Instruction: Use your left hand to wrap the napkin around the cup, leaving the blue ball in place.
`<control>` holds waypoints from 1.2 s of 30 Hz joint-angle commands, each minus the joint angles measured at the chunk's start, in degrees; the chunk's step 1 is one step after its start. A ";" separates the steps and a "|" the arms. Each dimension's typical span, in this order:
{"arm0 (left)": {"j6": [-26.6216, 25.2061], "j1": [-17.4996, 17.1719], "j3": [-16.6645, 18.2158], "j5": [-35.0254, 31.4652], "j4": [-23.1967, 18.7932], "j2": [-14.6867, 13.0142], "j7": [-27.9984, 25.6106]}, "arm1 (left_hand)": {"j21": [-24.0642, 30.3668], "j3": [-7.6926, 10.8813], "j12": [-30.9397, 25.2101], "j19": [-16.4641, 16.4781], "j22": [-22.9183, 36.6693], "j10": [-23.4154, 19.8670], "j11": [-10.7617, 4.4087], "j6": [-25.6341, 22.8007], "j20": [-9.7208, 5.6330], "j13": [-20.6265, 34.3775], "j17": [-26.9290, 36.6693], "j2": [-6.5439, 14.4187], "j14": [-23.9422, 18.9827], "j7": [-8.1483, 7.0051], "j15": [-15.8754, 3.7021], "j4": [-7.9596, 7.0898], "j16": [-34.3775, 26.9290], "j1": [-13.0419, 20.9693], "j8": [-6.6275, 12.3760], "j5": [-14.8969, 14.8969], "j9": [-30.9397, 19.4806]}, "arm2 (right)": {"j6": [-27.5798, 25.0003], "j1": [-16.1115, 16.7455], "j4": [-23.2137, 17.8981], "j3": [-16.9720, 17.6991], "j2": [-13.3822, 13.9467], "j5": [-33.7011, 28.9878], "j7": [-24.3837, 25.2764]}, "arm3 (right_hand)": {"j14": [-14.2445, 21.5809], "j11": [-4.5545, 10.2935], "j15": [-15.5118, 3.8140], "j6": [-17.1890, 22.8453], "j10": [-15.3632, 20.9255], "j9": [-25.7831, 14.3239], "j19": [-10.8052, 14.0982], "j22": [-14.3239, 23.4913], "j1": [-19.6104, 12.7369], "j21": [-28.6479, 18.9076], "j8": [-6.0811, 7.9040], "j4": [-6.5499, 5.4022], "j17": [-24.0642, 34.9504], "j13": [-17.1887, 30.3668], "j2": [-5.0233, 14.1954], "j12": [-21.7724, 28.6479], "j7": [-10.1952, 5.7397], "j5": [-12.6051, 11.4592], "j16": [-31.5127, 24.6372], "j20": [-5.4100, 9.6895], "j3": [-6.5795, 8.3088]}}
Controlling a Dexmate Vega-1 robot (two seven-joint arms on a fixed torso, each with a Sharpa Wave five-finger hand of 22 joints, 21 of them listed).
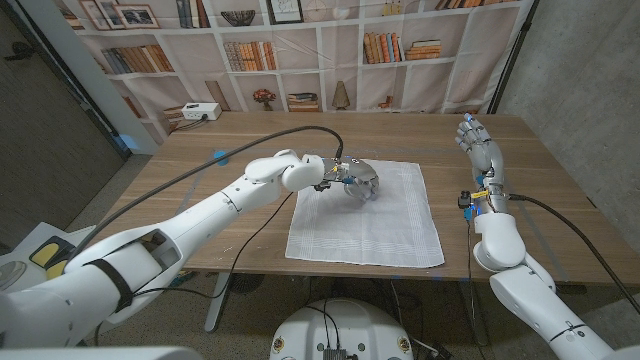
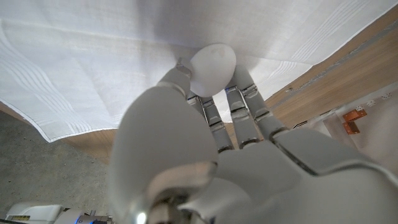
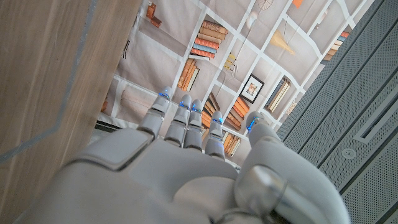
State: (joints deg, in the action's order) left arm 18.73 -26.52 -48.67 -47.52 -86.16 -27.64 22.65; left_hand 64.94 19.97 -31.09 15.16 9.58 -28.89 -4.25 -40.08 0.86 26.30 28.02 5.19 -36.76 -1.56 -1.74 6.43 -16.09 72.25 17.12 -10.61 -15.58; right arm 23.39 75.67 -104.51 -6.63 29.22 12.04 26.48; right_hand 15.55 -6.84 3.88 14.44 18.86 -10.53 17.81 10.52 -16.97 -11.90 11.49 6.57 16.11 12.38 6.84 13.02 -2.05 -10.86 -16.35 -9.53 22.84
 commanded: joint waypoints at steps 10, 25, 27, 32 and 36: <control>-1.88 2.34 -1.15 -0.90 -1.06 -0.12 7.15 | -4.07 -1.84 6.29 -5.62 0.27 4.73 0.26 7.17 3.20 -3.05 -3.81 -3.13 5.81 -1.79 -4.69 -1.50 3.75 -8.30 -4.36 0.40 1.91 | 0.06 -1.05 0.70 -0.33 -0.16 0.14 -0.27 | 0.47 0.12 0.00 0.25 0.46 -0.32 0.38 0.20 0.40 -0.53 -0.24 0.07 0.15 0.20 0.20 -0.28 -0.22 -0.01 -0.01 -0.44 -0.27; -4.14 1.06 2.37 0.41 -2.75 -1.27 2.54 | -7.15 -3.58 10.72 -8.52 0.36 8.72 0.75 15.90 4.05 -4.80 -5.61 -3.33 11.98 -2.43 -2.51 -2.80 4.57 -13.88 -6.77 0.61 3.30 | -0.59 -3.02 1.63 -0.98 -0.18 0.41 -0.87 | 0.40 0.14 0.10 0.24 0.46 -0.32 0.41 0.20 0.43 -0.54 -0.25 0.12 0.15 0.21 0.22 -0.33 -0.17 -0.02 0.04 -0.47 -0.37; -4.34 0.79 2.79 0.37 -2.77 -1.37 1.13 | -7.37 -3.71 10.98 -8.70 0.37 8.93 0.84 16.11 4.17 -4.91 -5.73 -3.23 12.18 -2.38 -2.46 -3.02 4.52 -14.45 -6.69 0.62 3.39 | -0.69 -3.29 1.77 -1.07 -0.22 0.40 -0.88 | 0.43 0.16 0.07 0.21 0.46 -0.32 0.39 0.20 0.42 -0.53 -0.26 0.13 0.15 0.21 0.22 -0.34 -0.18 -0.02 0.03 -0.44 -0.37; -4.47 0.83 3.52 1.14 -2.11 -1.37 -0.72 | -7.66 -3.78 11.20 -9.03 0.38 8.99 0.74 16.23 4.35 -5.02 -5.87 -3.04 12.48 -2.46 -2.39 -3.23 4.49 -14.96 -6.58 0.60 3.48 | -1.02 -3.94 2.02 -1.30 -0.16 0.44 -1.08 | 0.44 0.05 0.01 0.23 0.46 -0.32 0.41 0.20 0.38 -0.53 -0.25 0.17 0.14 0.22 0.23 -0.35 -0.20 -0.02 0.04 -0.42 -0.38; -3.79 1.59 3.69 1.95 -0.88 -1.14 -1.59 | -7.88 -3.67 11.31 -9.01 0.39 8.61 0.95 15.74 4.49 -5.17 -6.04 -2.55 12.36 -2.33 -2.24 -3.41 4.26 -15.38 -6.23 0.54 3.60 | -1.29 -4.59 2.35 -1.54 -0.21 0.44 -1.18 | 0.48 0.27 0.00 0.26 0.57 -0.31 0.41 0.19 -0.53 -0.52 -0.23 0.60 0.02 0.22 0.95 -0.34 -0.22 -0.29 0.11 -0.42 0.29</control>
State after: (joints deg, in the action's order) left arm 14.85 -25.27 -46.47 -47.08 -88.40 -28.74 24.79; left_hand 57.40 16.15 -20.09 6.21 9.74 -19.99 -3.67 -24.12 5.10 21.14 22.05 2.37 -24.56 -4.29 -2.35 3.32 -11.76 57.38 10.36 -10.33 -11.97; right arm 22.77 72.47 -102.81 -7.68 29.06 12.38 25.65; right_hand 15.55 -6.84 3.88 14.44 18.85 -10.52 18.12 10.52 -16.61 -11.90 11.49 6.81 16.09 12.38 7.56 12.64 -2.05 -10.86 -16.35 -9.84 22.61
